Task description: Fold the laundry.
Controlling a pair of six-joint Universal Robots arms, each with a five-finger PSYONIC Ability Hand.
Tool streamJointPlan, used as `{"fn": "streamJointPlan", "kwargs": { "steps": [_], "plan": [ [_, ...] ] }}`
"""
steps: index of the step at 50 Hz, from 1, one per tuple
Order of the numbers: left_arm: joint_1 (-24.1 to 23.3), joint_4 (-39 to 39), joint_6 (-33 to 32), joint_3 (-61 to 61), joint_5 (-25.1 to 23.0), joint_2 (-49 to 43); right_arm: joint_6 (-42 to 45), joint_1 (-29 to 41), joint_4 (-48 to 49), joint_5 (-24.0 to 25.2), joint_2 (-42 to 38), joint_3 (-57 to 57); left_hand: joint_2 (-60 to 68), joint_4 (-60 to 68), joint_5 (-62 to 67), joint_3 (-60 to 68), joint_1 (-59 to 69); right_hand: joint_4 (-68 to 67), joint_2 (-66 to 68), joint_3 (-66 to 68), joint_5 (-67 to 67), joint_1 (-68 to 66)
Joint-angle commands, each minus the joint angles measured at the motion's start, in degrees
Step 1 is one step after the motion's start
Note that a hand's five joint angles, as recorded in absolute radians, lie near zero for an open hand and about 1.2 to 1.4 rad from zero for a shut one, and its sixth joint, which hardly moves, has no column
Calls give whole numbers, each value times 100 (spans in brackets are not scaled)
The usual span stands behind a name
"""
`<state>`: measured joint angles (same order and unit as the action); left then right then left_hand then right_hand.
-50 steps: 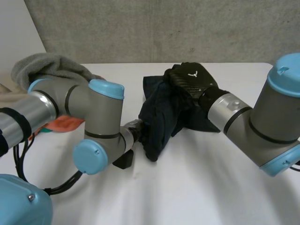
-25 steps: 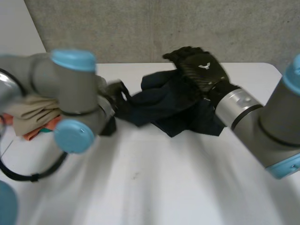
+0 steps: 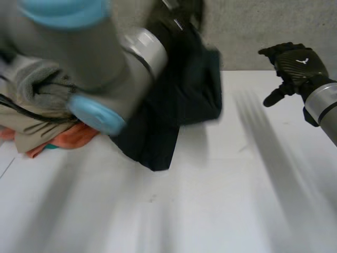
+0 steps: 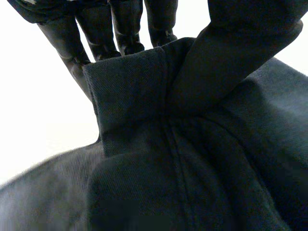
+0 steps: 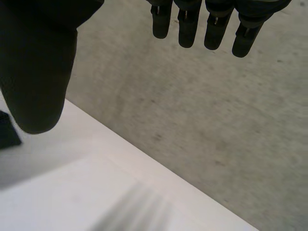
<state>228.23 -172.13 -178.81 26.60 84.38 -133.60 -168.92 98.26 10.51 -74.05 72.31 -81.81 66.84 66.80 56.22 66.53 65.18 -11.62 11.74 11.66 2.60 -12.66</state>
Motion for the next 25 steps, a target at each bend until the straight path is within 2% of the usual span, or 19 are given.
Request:
{"fn": "streamJointPlan", "kwargs": {
  "steps": [1, 3, 4, 5, 11, 17, 21, 25],
  "plan": [
    [-832, 504, 4, 284, -281, -1175, 131, -351, 197, -303, -348, 174, -2250, -2247, -2189, -2220, -2084, 162, -174, -166, -260, 266],
    [-929, 601, 4, 336, -246, -1177, 175, -387, 189, -303, -437, 209, -3988, -3985, -3927, -3958, -3823, 162, -174, -166, -260, 266],
    [-965, 636, -5, 406, -237, -1090, 227, -413, 171, -303, -515, 244, -5363, -5359, -5302, -5332, -5197, 162, -174, -166, -260, 266],
    [-965, 636, -5, 442, -229, -1011, 254, -413, 162, -295, -551, 253, -5684, -5680, -5622, -5653, -5518, 162, -174, -166, -260, 266],
    [-579, 242, -259, 916, -123, -97, 518, -264, -206, -189, -657, 332, -5684, -5680, -5622, -5653, -5518, 162, -174, -166, -260, 266],
    [89, -49, -997, 1628, -70, 756, 615, -9, -1208, -180, -499, 508, -5684, -5680, -5622, -5653, -5518, 162, -174, -166, -260, 266],
    [589, 222, -1332, 2136, 8, 1020, 387, 271, -2208, -154, -428, 631, -5684, -5680, -5622, -5653, -5518, 162, -174, -166, -260, 266],
    [968, 636, -1367, 2639, 114, 1135, 404, 588, -2685, -119, -393, 587, -5684, -5680, -5622, -5653, -5518, 162, -174, -166, -260, 266]
  ]
}}
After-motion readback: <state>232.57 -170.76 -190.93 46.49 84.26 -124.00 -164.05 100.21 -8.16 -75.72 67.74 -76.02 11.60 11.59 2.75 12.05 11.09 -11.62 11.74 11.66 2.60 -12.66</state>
